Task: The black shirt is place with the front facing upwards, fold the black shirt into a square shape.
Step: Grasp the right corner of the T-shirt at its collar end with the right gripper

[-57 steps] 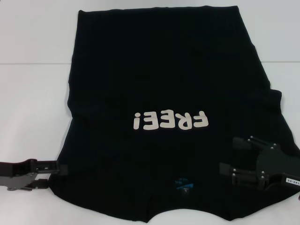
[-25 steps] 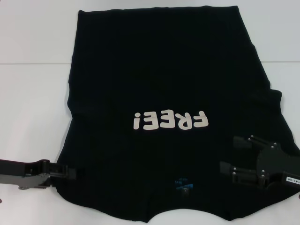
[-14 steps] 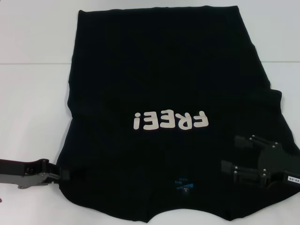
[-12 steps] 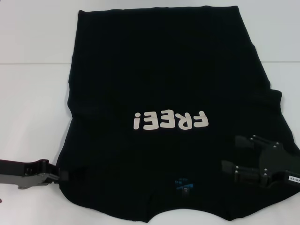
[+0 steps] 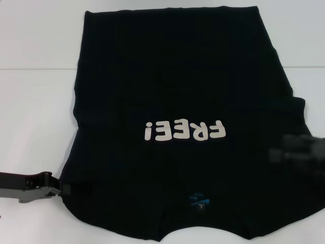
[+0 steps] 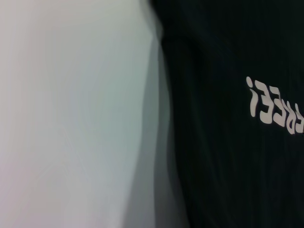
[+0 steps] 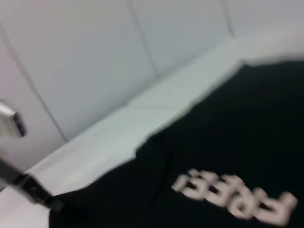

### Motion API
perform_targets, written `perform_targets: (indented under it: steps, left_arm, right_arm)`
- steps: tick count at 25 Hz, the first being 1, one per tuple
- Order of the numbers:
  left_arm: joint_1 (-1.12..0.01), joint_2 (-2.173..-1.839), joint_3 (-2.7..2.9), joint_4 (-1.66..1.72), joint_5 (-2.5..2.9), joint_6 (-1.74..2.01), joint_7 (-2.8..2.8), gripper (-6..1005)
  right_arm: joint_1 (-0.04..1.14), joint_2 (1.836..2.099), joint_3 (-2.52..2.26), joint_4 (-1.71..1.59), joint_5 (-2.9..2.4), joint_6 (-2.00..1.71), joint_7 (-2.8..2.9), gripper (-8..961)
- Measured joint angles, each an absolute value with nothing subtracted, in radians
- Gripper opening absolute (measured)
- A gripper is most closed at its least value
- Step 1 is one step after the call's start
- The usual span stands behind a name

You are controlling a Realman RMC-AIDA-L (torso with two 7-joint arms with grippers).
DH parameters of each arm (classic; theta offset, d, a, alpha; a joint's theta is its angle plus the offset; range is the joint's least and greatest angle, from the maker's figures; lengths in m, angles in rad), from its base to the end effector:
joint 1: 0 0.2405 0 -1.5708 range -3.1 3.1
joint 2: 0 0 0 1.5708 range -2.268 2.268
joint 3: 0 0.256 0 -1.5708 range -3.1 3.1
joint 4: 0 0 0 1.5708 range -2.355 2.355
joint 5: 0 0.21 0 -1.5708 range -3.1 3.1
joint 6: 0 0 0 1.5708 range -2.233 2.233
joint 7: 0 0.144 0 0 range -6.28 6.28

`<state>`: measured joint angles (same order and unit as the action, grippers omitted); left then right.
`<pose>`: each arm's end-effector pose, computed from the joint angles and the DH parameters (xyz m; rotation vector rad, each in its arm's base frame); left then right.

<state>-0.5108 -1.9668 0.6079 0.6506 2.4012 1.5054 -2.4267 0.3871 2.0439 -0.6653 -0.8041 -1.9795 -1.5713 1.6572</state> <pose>-0.3406 0.3138 0.0353 -2.0892 -2.0473 -0.2862 0.3024 0.3099 0.0442 -2.5270 0.9870 0.6740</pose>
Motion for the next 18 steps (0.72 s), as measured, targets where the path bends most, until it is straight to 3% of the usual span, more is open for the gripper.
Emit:
perform_targets:
  steps: [2,6,9,12,18]
  left_arm:
    - [-0.511,-1.968,0.607,0.652,2.4,1.508,-2.42,-1]
    - [-0.511,-1.968,0.607,0.652,2.396,1.513,-2.399,-2]
    - [-0.509,-1.968,0.606,0.652,2.386,1.521,-2.378,-2]
    - [-0.504,-1.969,0.604,0.653,2.38,1.523,-2.363,-1]
    - [-0.494,-1.97,0.59,0.652,2.374,1.525,-2.349,-1]
  right_arm:
    - [0.406,2.012,-0.668,-0.871,-2.046,-1.597,1.879,919]
    - [0.487,1.912,-0.659,-0.897,-2.248,-1.676,2.316,918]
    - [0.524,1.867,-0.604,-0.888,-2.347,-1.734,2.501,918]
    - [0.54,1.856,-0.566,-0.912,-2.438,-1.778,2.556,917]
    - [0.549,1.864,-0.568,-0.885,-2.592,-1.736,2.572,916]
